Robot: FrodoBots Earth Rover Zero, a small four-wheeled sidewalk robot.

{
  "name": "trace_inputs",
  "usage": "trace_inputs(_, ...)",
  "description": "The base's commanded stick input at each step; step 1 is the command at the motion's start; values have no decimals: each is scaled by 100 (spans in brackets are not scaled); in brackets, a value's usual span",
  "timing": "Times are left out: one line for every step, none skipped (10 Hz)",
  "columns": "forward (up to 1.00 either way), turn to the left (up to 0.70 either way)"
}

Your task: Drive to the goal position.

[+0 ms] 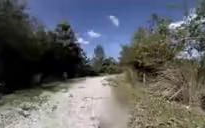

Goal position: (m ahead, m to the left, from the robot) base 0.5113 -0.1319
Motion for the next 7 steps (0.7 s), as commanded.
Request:
trace_inputs(85, 0)
trace_inputs(85, 0)
trace_inputs(85, 0)
trace_inputs(85, 0)
trace_inputs(85, 0)
trace_inputs(85, 0)
trace_inputs(85, 0)
